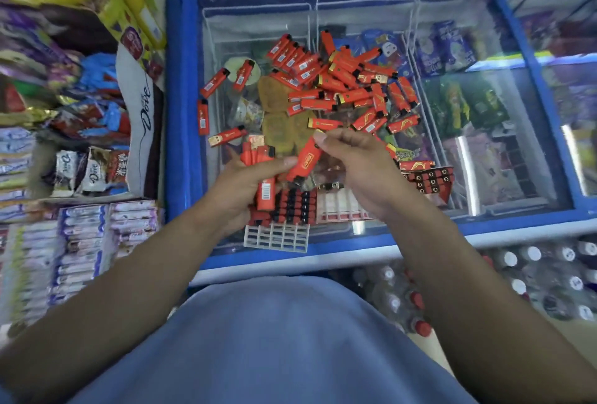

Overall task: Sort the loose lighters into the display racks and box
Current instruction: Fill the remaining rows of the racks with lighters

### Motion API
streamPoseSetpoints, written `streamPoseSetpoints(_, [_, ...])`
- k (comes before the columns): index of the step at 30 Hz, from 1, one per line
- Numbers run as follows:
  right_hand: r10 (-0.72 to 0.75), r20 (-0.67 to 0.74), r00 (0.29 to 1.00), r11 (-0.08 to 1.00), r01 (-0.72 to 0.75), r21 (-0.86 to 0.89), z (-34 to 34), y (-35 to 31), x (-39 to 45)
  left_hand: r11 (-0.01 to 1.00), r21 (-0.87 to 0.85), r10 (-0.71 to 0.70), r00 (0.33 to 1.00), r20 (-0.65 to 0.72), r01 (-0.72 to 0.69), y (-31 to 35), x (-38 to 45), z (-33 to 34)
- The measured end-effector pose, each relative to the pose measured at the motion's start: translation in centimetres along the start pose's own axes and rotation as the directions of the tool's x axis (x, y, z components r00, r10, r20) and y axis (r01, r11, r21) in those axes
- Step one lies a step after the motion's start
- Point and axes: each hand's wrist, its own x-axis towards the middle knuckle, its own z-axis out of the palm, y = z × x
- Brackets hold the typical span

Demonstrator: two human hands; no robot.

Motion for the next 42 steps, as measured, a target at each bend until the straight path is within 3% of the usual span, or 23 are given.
streamPoseSetpoints(3, [0.102,0.025,0.994,0.961,-0.105,0.255,-0.9,1.4,-1.2,0.987,-0.127,-0.107,0.988,-0.107,0.093,-1.3,-1.1,-1.2])
streamPoseSetpoints(8, [0.214,0.093,0.972,0.785,-0.228,0.577,-3.5,4.4,-3.8,0.956,-0.216,-0.218,0.974,-0.061,0.2,-2.8,-2.2,-2.1])
streamPoseSetpoints(19, [0.239,0.214,0.947,0.773,-0.319,0.549,-7.0,7.7,-7.3,0.946,-0.154,-0.29,0.957,-0.006,0.286,-4.6,-2.2,0.3])
streamPoseSetpoints(25, [0.219,0.13,0.967,0.804,-0.254,0.538,-8.7,9.2,-7.9,0.951,0.007,-0.308,0.95,0.05,0.308,-5.4,-1.2,4.3])
streamPoseSetpoints(28, [0.148,-0.025,0.989,0.903,-0.125,0.41,-11.6,9.7,-7.8,0.946,0.12,-0.31,0.95,0.046,0.302,-6.0,-0.2,6.2])
streamPoseSetpoints(30, [0.066,-0.18,0.981,0.974,-0.024,0.225,-13.9,10.1,-7.5,0.94,0.178,-0.306,0.95,0.063,0.291,-6.4,0.3,7.6])
streamPoseSetpoints(34, [-0.149,-0.459,0.876,0.98,0.07,-0.185,-19.0,10.6,-6.6,0.918,0.245,-0.339,0.937,0.079,0.311,-7.7,1.3,9.8])
streamPoseSetpoints(38, [-0.293,-0.495,0.818,0.867,0.009,-0.499,-22.6,10.3,-5.2,0.906,0.257,-0.363,0.93,0.063,0.336,-8.8,2.6,11.2])
streamPoseSetpoints(42, [-0.386,-0.355,0.851,0.709,0.027,-0.705,-24.3,10.0,-3.8,0.877,0.304,-0.417,0.904,0.095,0.373,-9.5,3.6,12.7])
